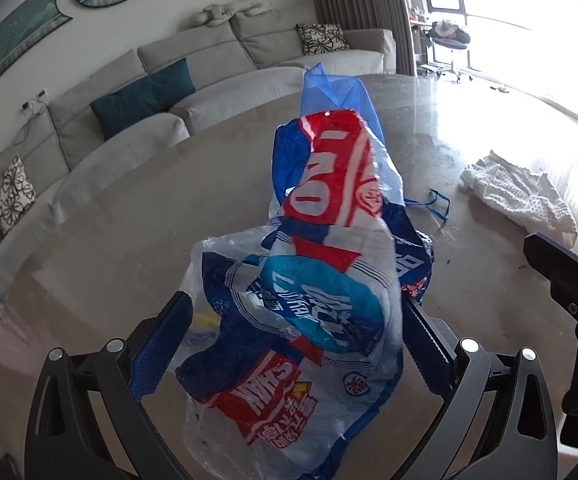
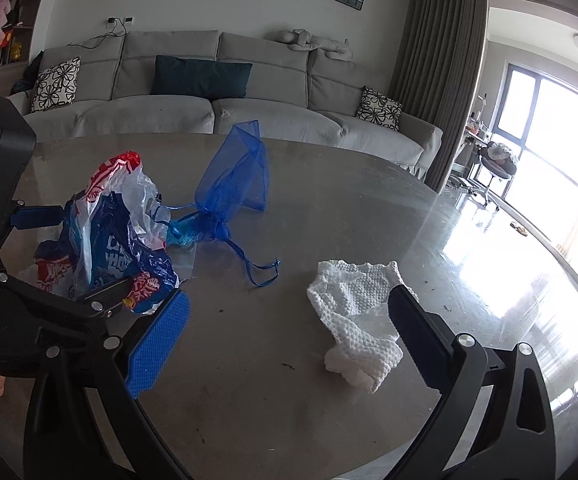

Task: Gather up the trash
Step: 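Grasp the blue-and-white snack bag with the left gripper, then grasp the white tissue with the right gripper, then carry the snack bag and tissue over the white bin with both grippers, then open the left gripper to drop the snack bag into the bin, then lower the tissue into the bin and open the right gripper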

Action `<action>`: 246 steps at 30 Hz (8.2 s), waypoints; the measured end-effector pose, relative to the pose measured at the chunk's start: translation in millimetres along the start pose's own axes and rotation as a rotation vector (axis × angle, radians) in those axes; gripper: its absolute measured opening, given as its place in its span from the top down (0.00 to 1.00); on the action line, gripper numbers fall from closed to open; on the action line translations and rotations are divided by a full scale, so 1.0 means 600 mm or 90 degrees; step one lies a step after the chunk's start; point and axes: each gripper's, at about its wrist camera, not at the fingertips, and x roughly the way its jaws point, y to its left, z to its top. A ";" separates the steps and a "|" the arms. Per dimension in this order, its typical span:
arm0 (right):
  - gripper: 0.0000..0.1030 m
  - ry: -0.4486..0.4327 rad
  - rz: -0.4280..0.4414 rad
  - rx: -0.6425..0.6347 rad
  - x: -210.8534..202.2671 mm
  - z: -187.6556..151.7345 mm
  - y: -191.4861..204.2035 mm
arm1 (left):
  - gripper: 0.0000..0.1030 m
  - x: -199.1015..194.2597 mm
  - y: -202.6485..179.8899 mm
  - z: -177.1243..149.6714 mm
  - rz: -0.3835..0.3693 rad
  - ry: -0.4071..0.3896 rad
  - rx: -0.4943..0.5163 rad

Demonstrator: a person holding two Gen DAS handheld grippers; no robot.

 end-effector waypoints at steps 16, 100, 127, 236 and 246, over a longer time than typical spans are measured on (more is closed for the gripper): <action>0.04 0.010 0.003 -0.014 0.003 -0.014 0.013 | 0.82 -0.028 0.024 0.004 0.017 -0.021 -0.027; 0.94 0.002 -0.025 0.106 -0.242 -0.092 -0.157 | 0.82 -0.220 -0.216 -0.001 -0.082 -0.118 0.074; 0.94 0.015 -0.138 0.185 -0.351 -0.235 -0.260 | 0.82 -0.275 -0.469 -0.088 -0.192 -0.102 0.207; 0.73 0.274 -0.021 0.106 -0.112 -0.415 -0.226 | 0.05 -0.173 -0.457 -0.157 -0.184 -0.043 0.236; 0.05 0.284 -0.066 0.078 -0.101 -0.427 -0.229 | 0.05 -0.175 -0.452 -0.156 -0.179 -0.042 0.231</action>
